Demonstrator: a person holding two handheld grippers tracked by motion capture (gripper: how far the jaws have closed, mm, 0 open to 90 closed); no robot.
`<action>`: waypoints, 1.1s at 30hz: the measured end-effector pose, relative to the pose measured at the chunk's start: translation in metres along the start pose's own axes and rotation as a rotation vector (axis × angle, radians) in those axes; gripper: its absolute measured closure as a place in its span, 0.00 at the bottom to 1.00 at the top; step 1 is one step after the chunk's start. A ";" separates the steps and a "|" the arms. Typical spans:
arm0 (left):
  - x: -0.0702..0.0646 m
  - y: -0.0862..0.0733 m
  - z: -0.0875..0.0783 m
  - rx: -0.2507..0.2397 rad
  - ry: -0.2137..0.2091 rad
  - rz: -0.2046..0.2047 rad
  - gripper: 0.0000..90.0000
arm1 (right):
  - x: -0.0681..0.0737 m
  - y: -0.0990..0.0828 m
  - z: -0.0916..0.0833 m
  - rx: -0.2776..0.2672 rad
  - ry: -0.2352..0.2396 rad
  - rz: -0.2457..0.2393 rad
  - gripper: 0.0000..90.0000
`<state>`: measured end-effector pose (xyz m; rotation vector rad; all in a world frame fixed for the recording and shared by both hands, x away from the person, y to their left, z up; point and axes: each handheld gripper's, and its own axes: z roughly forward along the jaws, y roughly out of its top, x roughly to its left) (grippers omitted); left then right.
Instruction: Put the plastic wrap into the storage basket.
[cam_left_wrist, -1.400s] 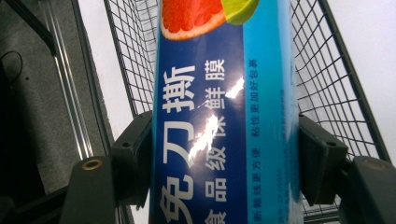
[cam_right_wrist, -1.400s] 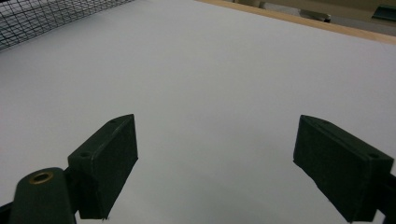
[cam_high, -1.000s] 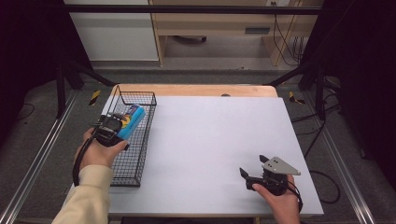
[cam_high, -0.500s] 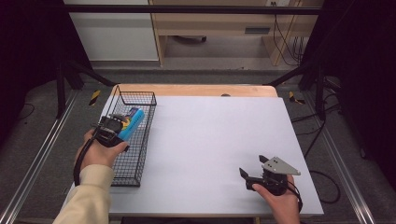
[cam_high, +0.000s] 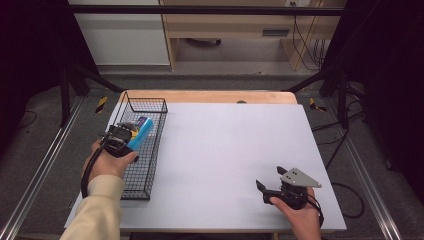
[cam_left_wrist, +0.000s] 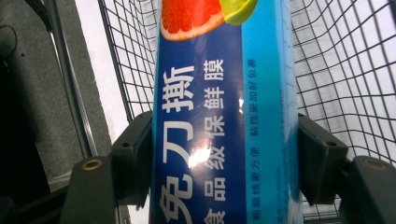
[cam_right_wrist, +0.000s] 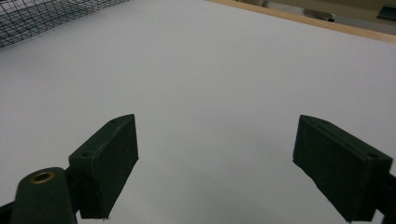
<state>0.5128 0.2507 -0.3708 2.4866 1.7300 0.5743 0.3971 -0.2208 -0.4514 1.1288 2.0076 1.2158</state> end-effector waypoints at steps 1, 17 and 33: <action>0.000 0.000 0.001 0.004 -0.001 -0.002 0.36 | 0.000 0.000 0.000 0.000 0.000 0.000 0.16; 0.000 0.002 0.013 0.046 -0.006 -0.007 0.36 | 0.001 -0.001 0.001 0.005 0.005 0.000 0.16; -0.001 0.012 0.022 0.121 -0.021 0.001 0.36 | 0.002 0.000 0.002 0.013 0.020 -0.003 0.16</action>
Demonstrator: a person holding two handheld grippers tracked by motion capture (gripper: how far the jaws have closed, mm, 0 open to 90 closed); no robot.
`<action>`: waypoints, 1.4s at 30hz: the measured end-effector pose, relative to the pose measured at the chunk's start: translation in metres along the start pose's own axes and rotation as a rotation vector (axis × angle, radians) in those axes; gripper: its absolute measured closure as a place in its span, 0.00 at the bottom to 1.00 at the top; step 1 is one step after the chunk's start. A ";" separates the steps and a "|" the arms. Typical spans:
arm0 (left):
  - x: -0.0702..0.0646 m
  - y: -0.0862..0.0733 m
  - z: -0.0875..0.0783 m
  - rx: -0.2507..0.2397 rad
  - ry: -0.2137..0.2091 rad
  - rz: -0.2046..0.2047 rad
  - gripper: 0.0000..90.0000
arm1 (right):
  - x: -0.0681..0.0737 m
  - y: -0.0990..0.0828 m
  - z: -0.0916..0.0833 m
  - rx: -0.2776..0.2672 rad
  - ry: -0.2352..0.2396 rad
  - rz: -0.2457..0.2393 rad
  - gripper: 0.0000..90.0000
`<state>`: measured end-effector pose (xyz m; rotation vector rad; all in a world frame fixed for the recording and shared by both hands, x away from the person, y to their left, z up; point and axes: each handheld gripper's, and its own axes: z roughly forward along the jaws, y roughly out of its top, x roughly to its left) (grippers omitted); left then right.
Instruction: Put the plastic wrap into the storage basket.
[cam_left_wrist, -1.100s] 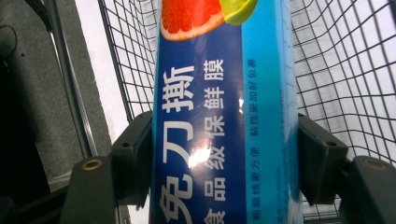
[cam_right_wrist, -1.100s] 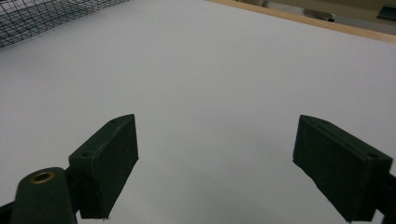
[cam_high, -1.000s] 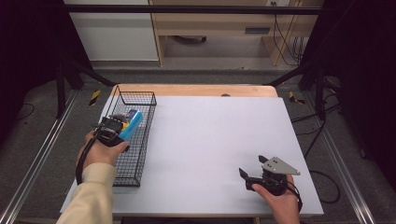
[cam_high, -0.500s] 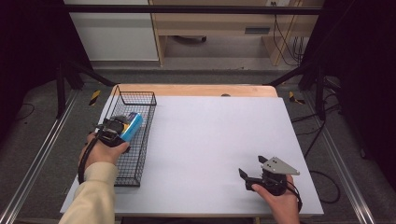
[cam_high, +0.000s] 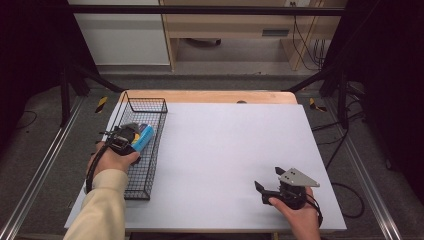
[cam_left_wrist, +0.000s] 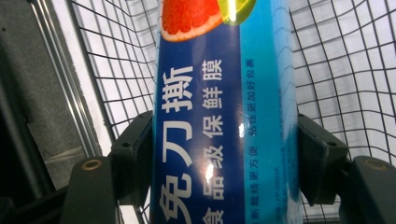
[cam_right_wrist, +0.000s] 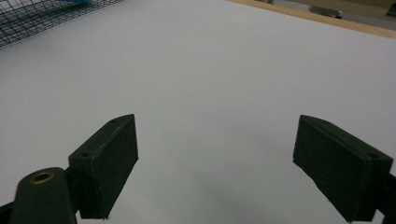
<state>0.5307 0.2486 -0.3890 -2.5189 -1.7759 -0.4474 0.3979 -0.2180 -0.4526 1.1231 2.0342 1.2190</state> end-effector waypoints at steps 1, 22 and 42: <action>0.000 0.000 0.000 -0.003 0.000 0.002 0.36 | 0.000 0.000 0.000 0.001 0.001 -0.001 0.16; -0.007 0.000 -0.002 -0.029 0.071 0.043 0.33 | 0.002 0.000 0.002 0.010 0.006 -0.010 0.15; -0.008 -0.009 -0.013 -0.115 0.063 0.056 0.14 | 0.003 -0.001 0.003 0.014 0.008 -0.016 0.14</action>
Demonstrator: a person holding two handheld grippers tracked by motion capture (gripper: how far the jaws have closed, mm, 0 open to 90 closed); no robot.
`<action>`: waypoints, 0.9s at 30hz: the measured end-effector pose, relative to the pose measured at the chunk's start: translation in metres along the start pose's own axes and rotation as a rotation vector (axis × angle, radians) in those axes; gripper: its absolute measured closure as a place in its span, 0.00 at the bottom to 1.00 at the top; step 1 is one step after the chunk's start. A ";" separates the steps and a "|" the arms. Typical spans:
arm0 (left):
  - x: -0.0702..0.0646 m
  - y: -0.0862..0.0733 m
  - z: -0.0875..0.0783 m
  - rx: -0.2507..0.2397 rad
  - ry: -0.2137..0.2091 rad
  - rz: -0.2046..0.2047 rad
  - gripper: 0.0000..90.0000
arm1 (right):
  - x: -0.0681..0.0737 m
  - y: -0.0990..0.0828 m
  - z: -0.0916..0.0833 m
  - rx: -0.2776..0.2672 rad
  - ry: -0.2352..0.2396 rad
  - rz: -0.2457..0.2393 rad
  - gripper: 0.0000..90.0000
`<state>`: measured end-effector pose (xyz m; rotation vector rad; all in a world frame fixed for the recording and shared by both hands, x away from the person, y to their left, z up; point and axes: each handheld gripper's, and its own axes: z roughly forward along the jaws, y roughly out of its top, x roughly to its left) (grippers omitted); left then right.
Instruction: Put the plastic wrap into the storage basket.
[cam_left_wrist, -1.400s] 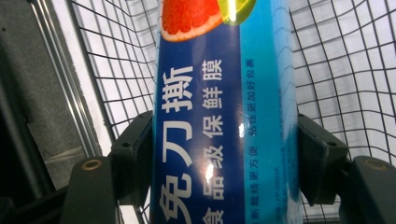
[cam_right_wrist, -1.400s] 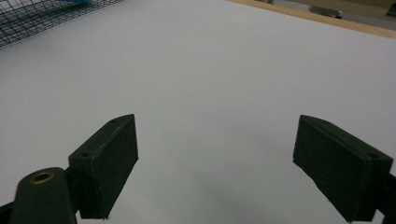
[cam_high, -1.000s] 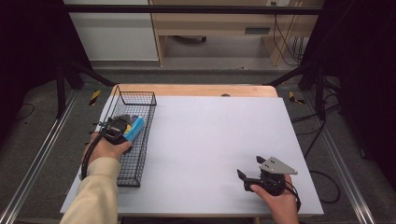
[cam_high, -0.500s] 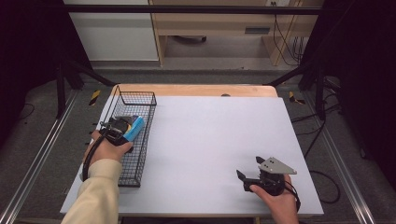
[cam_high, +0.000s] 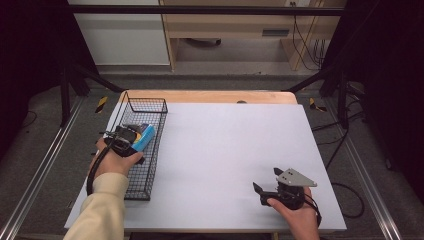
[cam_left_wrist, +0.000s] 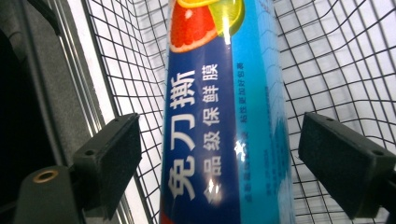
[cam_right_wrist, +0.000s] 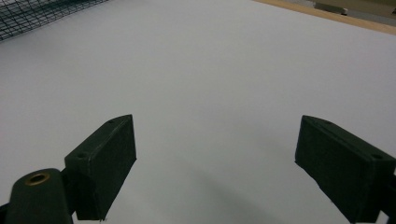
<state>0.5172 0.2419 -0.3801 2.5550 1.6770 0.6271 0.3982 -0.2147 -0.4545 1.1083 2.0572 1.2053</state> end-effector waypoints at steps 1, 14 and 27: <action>0.000 -0.001 -0.003 -0.012 -0.001 0.002 0.14 | 0.000 0.000 0.000 -0.001 0.000 0.001 0.14; 0.000 -0.016 -0.048 -0.209 -0.023 0.015 0.08 | 0.000 0.000 0.000 0.000 -0.014 -0.004 0.08; -0.036 -0.020 -0.084 -0.385 -0.096 0.101 0.07 | -0.002 0.000 0.000 0.002 -0.024 -0.002 0.06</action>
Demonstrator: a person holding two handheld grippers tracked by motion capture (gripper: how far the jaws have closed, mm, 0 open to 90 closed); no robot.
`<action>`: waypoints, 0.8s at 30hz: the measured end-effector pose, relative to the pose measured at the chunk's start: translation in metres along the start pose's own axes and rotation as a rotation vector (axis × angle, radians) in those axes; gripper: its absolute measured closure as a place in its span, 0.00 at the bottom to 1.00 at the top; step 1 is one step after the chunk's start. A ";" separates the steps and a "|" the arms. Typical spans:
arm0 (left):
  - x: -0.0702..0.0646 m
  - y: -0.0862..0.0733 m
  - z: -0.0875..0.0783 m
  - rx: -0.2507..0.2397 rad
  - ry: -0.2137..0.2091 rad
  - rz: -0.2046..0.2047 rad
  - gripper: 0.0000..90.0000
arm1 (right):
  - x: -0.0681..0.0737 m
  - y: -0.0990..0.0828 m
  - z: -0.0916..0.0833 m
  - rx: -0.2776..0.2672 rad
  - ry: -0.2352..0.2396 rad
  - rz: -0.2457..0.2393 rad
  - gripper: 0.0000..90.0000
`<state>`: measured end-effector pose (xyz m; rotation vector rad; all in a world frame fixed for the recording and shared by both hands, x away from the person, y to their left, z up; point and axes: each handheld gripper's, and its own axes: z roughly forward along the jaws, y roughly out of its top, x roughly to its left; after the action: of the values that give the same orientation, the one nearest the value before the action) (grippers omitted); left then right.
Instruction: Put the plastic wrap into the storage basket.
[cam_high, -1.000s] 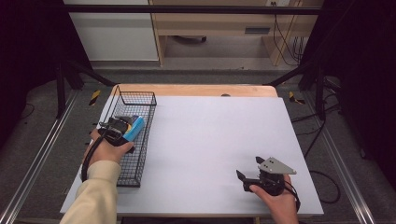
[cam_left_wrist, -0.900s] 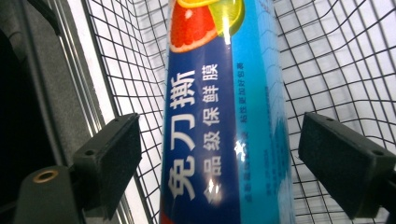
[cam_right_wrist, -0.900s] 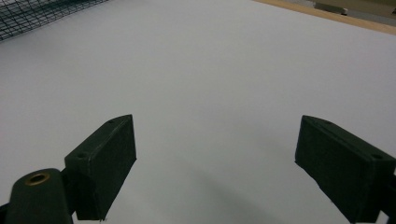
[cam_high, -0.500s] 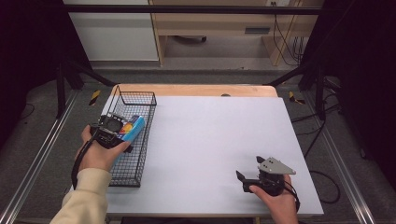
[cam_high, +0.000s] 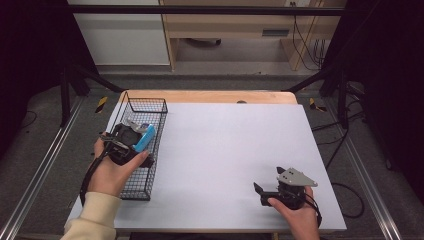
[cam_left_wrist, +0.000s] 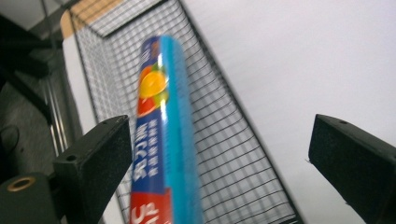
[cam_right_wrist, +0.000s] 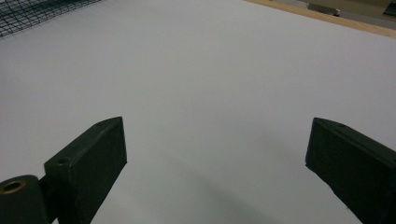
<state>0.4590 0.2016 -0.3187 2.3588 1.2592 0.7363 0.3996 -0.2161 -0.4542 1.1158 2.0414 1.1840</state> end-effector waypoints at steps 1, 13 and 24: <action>-0.004 0.002 -0.001 -0.009 -0.006 0.009 0.07 | 0.000 0.000 0.000 0.003 0.002 0.001 0.06; -0.054 0.017 0.000 -0.081 -0.093 0.114 0.07 | -0.002 0.000 0.000 0.001 -0.007 0.001 0.05; -0.088 0.018 0.023 -0.221 -0.158 0.120 0.08 | -0.002 0.000 -0.001 0.000 -0.013 0.000 0.05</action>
<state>0.4432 0.1165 -0.3511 2.2754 0.9275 0.6721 0.4000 -0.2185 -0.4539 1.1204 2.0322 1.1737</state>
